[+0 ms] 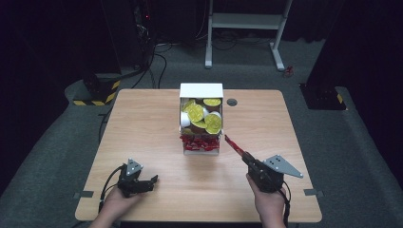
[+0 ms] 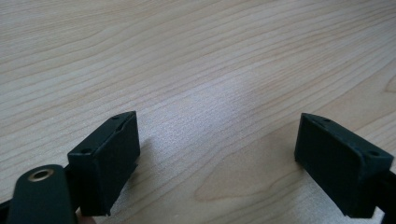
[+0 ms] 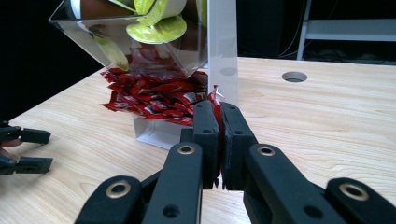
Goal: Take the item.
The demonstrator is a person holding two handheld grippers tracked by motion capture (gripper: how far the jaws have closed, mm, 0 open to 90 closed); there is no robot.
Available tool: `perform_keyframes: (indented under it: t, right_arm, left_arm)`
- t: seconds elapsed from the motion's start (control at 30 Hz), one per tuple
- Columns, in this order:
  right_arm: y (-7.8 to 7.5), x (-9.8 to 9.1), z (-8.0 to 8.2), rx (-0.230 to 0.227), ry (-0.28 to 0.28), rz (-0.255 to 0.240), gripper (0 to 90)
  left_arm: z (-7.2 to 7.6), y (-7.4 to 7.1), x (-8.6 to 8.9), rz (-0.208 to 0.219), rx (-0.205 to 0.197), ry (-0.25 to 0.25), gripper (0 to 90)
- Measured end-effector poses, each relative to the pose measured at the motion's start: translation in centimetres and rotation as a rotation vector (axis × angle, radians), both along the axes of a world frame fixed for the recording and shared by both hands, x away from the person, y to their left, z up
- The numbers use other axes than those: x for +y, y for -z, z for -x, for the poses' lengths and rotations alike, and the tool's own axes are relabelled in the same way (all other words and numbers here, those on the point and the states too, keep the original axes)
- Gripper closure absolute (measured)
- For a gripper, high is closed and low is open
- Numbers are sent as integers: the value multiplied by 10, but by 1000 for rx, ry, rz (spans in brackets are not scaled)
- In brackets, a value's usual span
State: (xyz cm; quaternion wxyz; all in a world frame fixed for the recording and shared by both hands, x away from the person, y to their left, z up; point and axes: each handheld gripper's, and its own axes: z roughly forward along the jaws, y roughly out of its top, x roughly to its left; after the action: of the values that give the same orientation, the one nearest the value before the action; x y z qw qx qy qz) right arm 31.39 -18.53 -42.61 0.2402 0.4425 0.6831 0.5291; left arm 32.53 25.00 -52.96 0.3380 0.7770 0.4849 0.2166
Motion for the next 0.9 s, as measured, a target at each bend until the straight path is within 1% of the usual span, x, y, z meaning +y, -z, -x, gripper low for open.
perform_keyframes:
  t: [0.57,0.9]
  right_arm:
    - [-5,-10,-15,-10,40,32,870]
    - [-8,-12,-21,-18,59,49,870]
  left_arm:
    - [0,0,0,5,4,2,144]
    - [0,0,0,-1,0,1,144]
